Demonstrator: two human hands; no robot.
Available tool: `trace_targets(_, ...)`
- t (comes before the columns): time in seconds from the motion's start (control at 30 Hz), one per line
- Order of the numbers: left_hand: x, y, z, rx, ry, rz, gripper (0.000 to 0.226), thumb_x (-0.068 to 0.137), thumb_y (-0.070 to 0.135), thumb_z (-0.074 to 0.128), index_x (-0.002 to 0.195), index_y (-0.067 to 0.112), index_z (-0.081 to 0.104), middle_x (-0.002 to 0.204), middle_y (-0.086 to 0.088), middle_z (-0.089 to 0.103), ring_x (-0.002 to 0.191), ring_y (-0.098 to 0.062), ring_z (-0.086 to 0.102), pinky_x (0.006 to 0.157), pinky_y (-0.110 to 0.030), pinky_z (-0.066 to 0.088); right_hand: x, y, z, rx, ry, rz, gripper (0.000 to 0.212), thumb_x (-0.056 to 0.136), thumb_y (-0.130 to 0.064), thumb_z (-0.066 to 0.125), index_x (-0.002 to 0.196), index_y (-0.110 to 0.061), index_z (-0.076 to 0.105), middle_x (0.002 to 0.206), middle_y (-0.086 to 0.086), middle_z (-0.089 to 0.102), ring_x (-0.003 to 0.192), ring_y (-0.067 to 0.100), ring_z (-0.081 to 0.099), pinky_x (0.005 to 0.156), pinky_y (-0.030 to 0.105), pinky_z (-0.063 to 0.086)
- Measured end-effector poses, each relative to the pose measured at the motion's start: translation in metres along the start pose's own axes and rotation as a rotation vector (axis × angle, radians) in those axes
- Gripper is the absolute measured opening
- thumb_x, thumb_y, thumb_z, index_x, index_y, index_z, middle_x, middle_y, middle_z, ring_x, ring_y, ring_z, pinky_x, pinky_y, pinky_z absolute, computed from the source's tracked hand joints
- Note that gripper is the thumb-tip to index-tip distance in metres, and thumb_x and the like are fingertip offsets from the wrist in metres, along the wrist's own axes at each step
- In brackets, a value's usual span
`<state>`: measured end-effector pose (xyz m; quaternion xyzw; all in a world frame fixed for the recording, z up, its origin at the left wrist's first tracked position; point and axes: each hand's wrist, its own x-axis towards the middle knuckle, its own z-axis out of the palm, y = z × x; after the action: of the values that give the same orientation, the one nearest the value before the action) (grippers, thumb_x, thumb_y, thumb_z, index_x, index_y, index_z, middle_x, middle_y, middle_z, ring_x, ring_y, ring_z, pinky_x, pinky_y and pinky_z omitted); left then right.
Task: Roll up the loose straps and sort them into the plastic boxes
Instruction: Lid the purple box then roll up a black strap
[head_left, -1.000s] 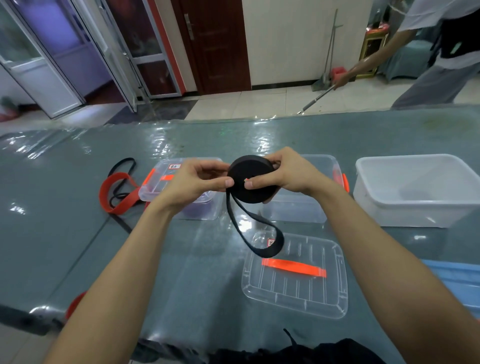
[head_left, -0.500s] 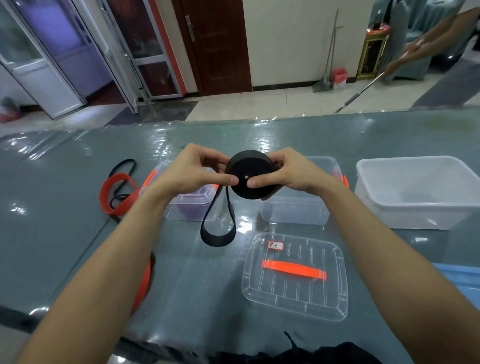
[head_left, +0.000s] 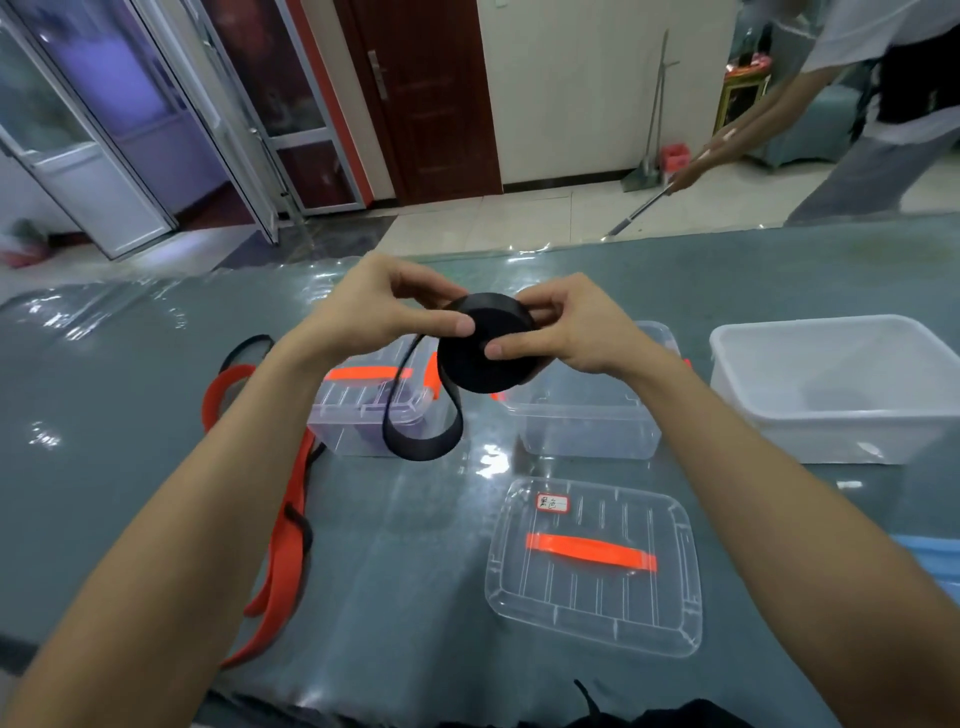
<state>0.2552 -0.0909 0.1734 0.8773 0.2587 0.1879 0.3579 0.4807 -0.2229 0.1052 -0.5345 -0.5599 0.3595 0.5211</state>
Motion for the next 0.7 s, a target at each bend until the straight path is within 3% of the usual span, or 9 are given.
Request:
trace_targets(0.1, -0.008, -0.014, 0.007, -0.156, 0.012, -0.009, 0.033, 0.077, 0.036, 0.093, 0.106, 0.022, 0.087, 0.099, -0.017, 0.081, 0.091, -0.02, 0.077, 0.088, -0.033, 0.065, -0.004, 0.003, -0.001, 0.075, 0.048, -0.013, 0.035, 0.078, -0.013, 0.095, 0.11, -0.005, 0.081, 0.095, 0.016, 0.082, 0.09, 0.034, 0.081, 0.078, 0.051, 0.067)
trace_targets(0.37, -0.023, -0.039, 0.038, -0.556, 0.118, -0.072, 0.046, 0.092, 0.025, 0.078, 0.134, 0.005, 0.075, 0.125, -0.015, 0.08, 0.118, -0.034, 0.077, 0.093, -0.034, 0.063, -0.006, 0.023, 0.009, 0.36, 0.182, -0.014, 0.038, 0.08, -0.015, 0.094, 0.113, -0.004, 0.08, 0.102, 0.017, 0.082, 0.092, 0.038, 0.081, 0.07, 0.048, 0.068)
trace_targets(0.57, -0.029, -0.045, 0.07, -0.758, 0.226, -0.095, 0.044, 0.087, 0.019, 0.084, 0.129, 0.006, 0.078, 0.123, -0.018, 0.08, 0.112, -0.029, 0.079, 0.09, -0.034, 0.065, -0.014, 0.042, 0.03, 0.55, 0.274, 0.008, 0.031, 0.084, -0.015, 0.09, 0.111, -0.004, 0.08, 0.105, 0.019, 0.081, 0.09, 0.039, 0.08, 0.065, 0.04, 0.066)
trace_targets(0.7, -0.033, -0.047, 0.065, -0.643, 0.191, -0.133, 0.046, 0.08, 0.019, 0.089, 0.122, 0.003, 0.08, 0.114, -0.021, 0.082, 0.103, -0.031, 0.081, 0.088, -0.036, 0.065, -0.025, 0.053, 0.035, 0.58, 0.206, 0.062, 0.042, 0.077, -0.023, 0.091, 0.114, -0.007, 0.079, 0.111, 0.022, 0.08, 0.1, 0.044, 0.078, 0.072, 0.046, 0.067)
